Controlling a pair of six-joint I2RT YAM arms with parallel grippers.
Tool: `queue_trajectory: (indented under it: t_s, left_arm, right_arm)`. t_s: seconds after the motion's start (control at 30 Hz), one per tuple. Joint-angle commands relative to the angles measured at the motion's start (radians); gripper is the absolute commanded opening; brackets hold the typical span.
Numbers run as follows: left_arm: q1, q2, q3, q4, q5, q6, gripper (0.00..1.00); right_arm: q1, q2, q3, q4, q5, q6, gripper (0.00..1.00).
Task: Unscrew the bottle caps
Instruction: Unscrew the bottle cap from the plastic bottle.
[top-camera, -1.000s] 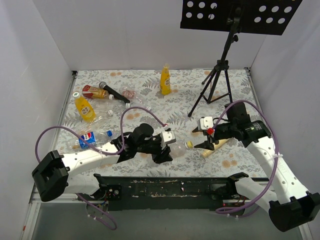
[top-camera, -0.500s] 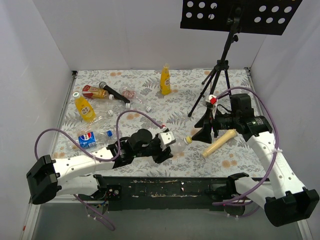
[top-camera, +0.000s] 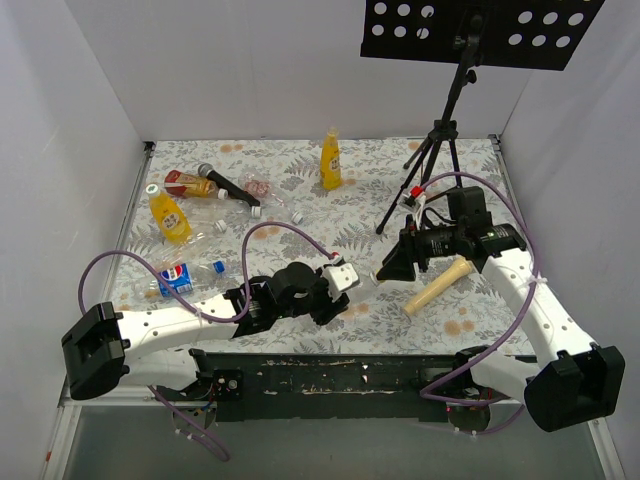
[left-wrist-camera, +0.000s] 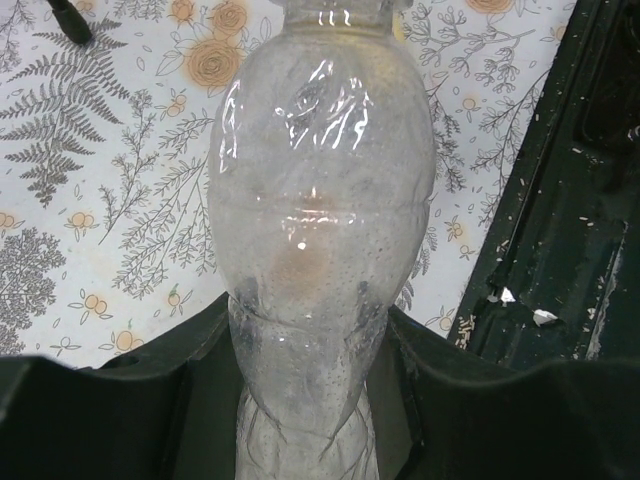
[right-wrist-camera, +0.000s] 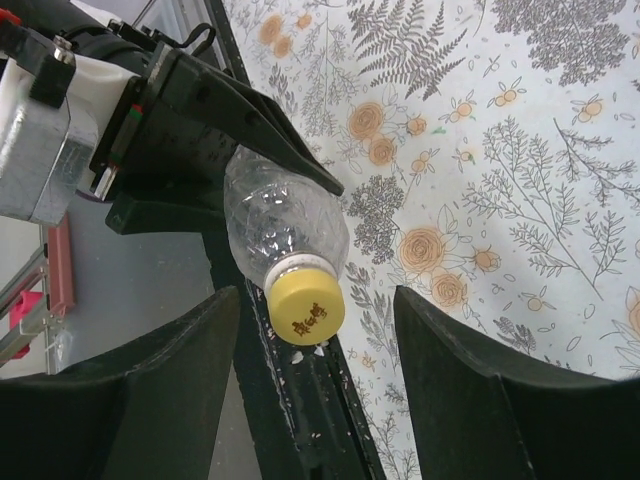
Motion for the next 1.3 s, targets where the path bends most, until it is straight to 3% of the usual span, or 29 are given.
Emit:
queue_trajectory:
  t_s: [0.0,0.17,0.4,0.47,0.7,0.73,0.8,0.87,0.97,1.27]
  left_arm:
    - [-0.006,-0.013,0.035,0.016,-0.056,0.009,0.15]
    - [-0.006,-0.015,0.033,0.016,-0.058,0.006,0.15]
    - [-0.004,-0.030,0.024,0.048,-0.047,0.012,0.15]
    - [-0.004,-0.043,0.017,0.050,-0.029,0.017,0.15]
    - [0.057,-0.064,0.027,0.028,0.224,-0.024,0.15]
    - [0.075,-0.066,0.030,0.001,0.273,-0.035,0.15]
    - [0.109,-0.067,0.039,-0.003,0.377,-0.063,0.15]
    - [0.134,-0.063,0.046,-0.007,0.465,-0.080,0.15]
    - [0.161,-0.046,0.059,-0.029,0.549,-0.092,0.14]
    - [0.171,-0.026,0.064,-0.052,0.551,-0.063,0.15]
  right_arm:
    - [0.014,0.012,-0.012,-0.037,0.005,-0.009,0.68]
    - [0.020,0.024,-0.006,-0.045,-0.016,-0.027,0.57]
    - [0.024,0.032,0.020,-0.069,-0.079,-0.134,0.22]
    - [0.024,0.037,0.040,-0.127,-0.134,-0.287,0.17]
    - [0.024,0.121,0.189,-0.601,-0.156,-1.167,0.14]
    - [0.024,0.118,0.190,-0.638,-0.139,-1.311,0.13]
    - [0.024,0.083,0.154,-0.581,-0.087,-1.452,0.11]
    - [0.026,0.005,0.079,-0.403,-0.038,-1.460,0.11]
    - [0.027,-0.109,-0.020,-0.134,0.016,-1.316,0.11]
    - [0.027,-0.109,-0.018,-0.209,-0.074,-1.255,0.10]
